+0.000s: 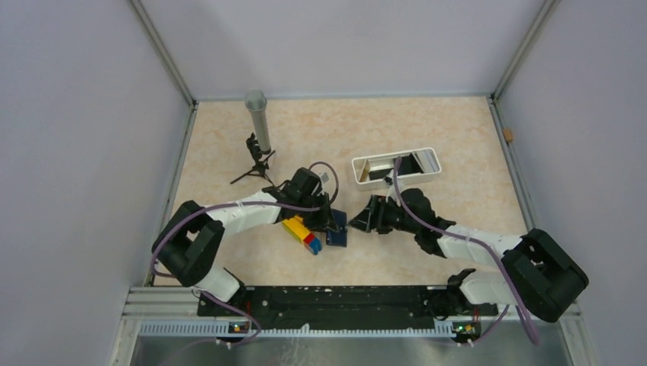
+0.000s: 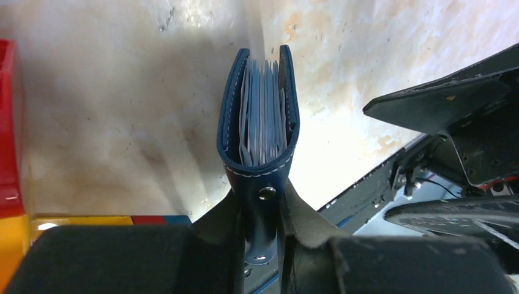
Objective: Put the credit cards into the card holder
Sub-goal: Close the card holder at the center of the board.
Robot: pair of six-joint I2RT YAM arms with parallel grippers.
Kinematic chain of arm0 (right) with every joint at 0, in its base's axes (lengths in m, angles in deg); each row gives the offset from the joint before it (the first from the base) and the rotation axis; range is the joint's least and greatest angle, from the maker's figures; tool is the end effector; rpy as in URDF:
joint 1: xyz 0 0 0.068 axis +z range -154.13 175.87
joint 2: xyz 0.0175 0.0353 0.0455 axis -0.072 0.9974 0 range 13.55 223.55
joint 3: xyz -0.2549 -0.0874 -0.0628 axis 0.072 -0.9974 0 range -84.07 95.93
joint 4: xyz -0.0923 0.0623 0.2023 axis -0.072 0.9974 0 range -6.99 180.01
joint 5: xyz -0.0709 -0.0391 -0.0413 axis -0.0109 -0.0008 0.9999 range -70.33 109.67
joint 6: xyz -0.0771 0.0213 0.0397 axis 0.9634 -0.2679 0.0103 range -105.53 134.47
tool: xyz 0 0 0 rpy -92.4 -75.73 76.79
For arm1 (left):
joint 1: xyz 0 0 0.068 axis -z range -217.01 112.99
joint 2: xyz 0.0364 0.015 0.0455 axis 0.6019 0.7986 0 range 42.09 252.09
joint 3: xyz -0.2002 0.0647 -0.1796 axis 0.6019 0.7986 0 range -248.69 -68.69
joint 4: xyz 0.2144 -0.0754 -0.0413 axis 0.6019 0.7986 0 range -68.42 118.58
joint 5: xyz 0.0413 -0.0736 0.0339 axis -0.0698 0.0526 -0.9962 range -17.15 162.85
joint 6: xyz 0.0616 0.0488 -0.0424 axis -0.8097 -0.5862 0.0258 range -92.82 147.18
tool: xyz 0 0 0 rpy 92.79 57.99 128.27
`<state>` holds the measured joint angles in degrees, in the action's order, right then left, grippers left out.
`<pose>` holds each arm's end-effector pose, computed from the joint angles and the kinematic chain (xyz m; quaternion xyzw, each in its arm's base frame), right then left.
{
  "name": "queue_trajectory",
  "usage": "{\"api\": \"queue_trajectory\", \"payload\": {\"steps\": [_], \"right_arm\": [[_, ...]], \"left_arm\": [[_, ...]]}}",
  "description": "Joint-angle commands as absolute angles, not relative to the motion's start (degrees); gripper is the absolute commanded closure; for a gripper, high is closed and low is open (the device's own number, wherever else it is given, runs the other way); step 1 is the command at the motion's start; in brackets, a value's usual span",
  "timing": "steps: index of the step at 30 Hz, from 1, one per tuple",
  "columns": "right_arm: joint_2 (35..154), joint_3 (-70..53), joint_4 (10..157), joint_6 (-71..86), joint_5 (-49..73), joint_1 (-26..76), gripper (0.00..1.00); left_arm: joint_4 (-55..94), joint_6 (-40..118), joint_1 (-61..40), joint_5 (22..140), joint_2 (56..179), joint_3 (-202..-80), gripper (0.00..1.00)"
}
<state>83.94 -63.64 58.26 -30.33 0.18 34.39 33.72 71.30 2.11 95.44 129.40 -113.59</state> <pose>0.1769 0.1748 0.1786 -0.0449 0.8359 0.4577 0.2995 0.2059 -0.2068 0.1622 0.0189 0.9358 -0.3378 0.0993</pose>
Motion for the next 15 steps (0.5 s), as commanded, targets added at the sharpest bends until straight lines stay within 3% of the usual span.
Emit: {"api": "queue_trajectory", "payload": {"steps": [1, 15], "right_arm": [[85.7, -60.2, 61.5, -30.3, 5.3, 36.1, 0.39], [93.5, -52.6, 68.9, -32.2, 18.7, 44.2, 0.58]], "left_arm": [[43.0, 67.3, 3.8, 87.7, 131.3, -119.9, 1.00], [57.0, 65.4, 6.7, 82.4, 138.3, -130.5, 1.00]]}}
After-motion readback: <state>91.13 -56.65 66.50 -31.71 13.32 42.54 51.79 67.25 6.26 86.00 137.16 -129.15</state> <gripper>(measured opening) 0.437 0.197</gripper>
